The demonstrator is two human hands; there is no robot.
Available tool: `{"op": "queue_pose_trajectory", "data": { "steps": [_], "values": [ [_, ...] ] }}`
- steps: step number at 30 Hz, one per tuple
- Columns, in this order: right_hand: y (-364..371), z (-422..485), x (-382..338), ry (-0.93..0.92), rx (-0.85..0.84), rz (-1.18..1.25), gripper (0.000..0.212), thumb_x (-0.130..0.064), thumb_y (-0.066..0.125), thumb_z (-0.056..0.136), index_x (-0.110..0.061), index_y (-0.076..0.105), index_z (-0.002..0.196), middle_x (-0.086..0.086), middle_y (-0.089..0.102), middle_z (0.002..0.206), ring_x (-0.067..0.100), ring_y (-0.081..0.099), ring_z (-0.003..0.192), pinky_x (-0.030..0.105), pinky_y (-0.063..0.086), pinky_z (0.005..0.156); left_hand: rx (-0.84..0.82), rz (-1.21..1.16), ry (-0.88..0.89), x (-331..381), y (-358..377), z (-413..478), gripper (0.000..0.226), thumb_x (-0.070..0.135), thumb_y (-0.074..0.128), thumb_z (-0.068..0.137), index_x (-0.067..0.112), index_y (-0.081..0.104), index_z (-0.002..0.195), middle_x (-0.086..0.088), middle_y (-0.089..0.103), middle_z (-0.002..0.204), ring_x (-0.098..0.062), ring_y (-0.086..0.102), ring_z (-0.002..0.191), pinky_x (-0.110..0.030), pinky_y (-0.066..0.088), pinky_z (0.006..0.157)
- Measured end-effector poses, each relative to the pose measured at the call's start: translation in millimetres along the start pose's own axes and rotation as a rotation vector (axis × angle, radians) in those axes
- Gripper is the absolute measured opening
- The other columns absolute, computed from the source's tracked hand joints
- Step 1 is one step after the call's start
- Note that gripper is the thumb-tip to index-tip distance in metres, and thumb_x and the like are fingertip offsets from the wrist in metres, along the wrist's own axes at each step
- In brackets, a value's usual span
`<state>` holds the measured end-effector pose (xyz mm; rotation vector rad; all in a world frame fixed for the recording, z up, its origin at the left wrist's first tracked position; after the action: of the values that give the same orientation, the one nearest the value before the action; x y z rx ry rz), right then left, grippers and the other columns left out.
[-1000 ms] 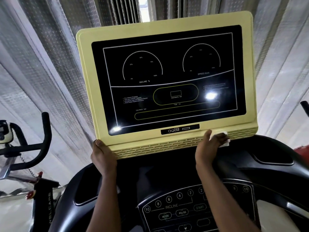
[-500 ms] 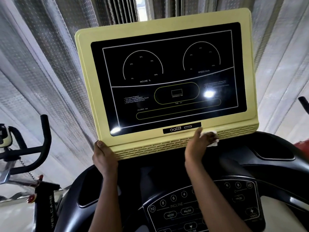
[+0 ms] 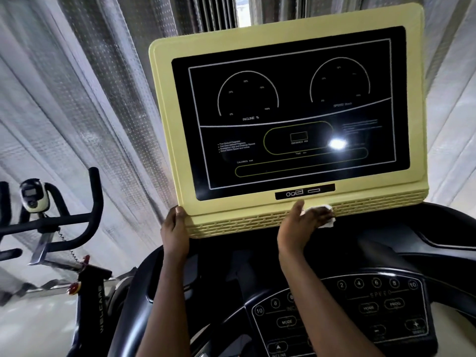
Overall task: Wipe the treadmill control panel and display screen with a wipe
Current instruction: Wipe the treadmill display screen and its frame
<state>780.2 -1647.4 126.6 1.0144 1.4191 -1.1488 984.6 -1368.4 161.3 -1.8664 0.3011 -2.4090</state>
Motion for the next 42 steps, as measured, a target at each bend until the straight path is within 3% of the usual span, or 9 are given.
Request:
{"op": "queue_pose_trajectory", "data": {
  "steps": [6,8,12,17,25,31,35,38,42],
  "values": [
    [90.0,-117.0,16.1,-0.206,-0.388,-0.152,0.079,-0.047,0.03,0.103,-0.003,-0.01,0.154,0.015,-0.022,0.163,0.021,-0.025,0.15,0.042,-0.003,0.125,-0.193,-0.085,-0.097,-29.9,2.9,17.7,0.04,0.061,0.049,0.091,0.028,0.067,0.103,-0.01,0.07,0.104,-0.036,0.064,0.103,-0.061,0.049,0.095],
    [91.6,-113.9,15.5,-0.188,-0.366,-0.149,0.075,-0.043,0.031,0.105,-0.004,-0.01,0.155,0.012,-0.023,0.163,0.018,-0.025,0.149,0.04,-0.004,0.125,-0.253,-0.117,-0.144,-34.5,5.4,18.4,0.04,0.061,0.051,0.09,0.027,0.067,0.102,-0.013,0.068,0.105,-0.038,0.065,0.101,-0.065,0.048,0.093],
    [81.9,-100.7,8.6,-0.164,-0.206,-0.211,0.08,-0.051,0.023,0.102,0.0,-0.008,0.154,0.016,-0.02,0.163,0.026,-0.018,0.152,0.04,-0.004,0.125,-0.324,-0.216,-0.209,-17.6,4.8,11.3,0.024,0.037,0.047,0.103,0.02,0.064,0.101,-0.012,0.066,0.1,-0.033,0.066,0.094,-0.056,0.054,0.085],
    [137.6,-196.3,6.7,-0.541,-0.403,-0.46,0.07,-0.046,0.018,0.101,-0.006,0.003,0.157,0.013,-0.009,0.165,0.025,-0.013,0.153,0.045,0.006,0.125,-0.409,-0.252,-0.289,-16.0,4.4,10.7,0.023,0.031,0.046,0.104,0.015,0.06,0.098,-0.013,0.067,0.101,-0.029,0.07,0.091,-0.049,0.056,0.079],
    [148.8,-207.9,-13.2,-0.97,-0.474,-0.77,0.065,-0.043,0.029,0.103,-0.019,0.005,0.159,-0.001,-0.003,0.168,0.015,-0.008,0.154,0.042,0.008,0.123,-0.545,-0.329,-0.386,-26.7,-0.3,13.9,0.06,0.052,0.022,0.106,0.01,0.063,0.119,-0.014,0.073,0.111,-0.027,0.07,0.096,-0.04,0.054,0.083],
    [162.2,-201.9,-64.8,-1.446,-0.689,-0.892,0.062,-0.036,0.039,0.1,-0.02,0.022,0.157,-0.002,0.014,0.166,0.016,0.002,0.155,0.04,0.006,0.123,-0.228,-0.342,-0.243,-39.6,-19.5,10.8,0.039,0.031,0.036,0.107,0.012,0.069,0.096,-0.006,0.076,0.084,-0.015,0.072,0.079,-0.026,0.056,0.072],
    [194.7,-200.7,-114.0,-1.723,-0.643,-1.057,0.037,-0.033,0.048,0.095,-0.011,0.071,0.115,0.006,0.064,0.133,0.026,0.039,0.143,0.043,0.01,0.122,-0.145,-0.229,-0.214,-68.2,-20.4,-1.7,0.026,0.025,0.044,0.097,0.019,0.069,0.09,-0.009,0.074,0.078,-0.028,0.071,0.078,-0.045,0.057,0.078],
    [222.1,-206.6,-103.3,-1.78,-0.739,-1.333,0.03,-0.028,0.049,0.093,-0.013,0.076,0.09,0.005,0.073,0.09,0.03,0.059,0.114,0.045,0.002,0.124,-0.138,-0.264,-0.309,-74.9,-15.9,-17.4,0.024,0.005,0.043,0.091,0.012,0.065,0.083,-0.014,0.072,0.072,-0.035,0.069,0.068,-0.044,0.057,0.066],
    [232.5,-208.8,-96.0,-1.829,-0.844,-1.64,0.032,-0.03,0.045,0.096,-0.021,0.075,0.094,-0.002,0.073,0.092,0.021,0.058,0.108,0.043,-0.003,0.124,-0.189,-0.262,-0.297,-62.3,-12.8,-30.9,0.031,0.0,0.04,0.093,0.012,0.066,0.081,-0.01,0.07,0.07,-0.028,0.064,0.067,-0.039,0.051,0.061]
  ]
}}
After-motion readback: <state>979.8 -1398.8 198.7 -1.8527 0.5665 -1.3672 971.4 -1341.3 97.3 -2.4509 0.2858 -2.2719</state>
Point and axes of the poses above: each hand's wrist, its own z-axis towards the middle knuckle, its own y-axis out of the palm, x = y × z, the point moved 9 cm from there along z, towards the middle knuckle
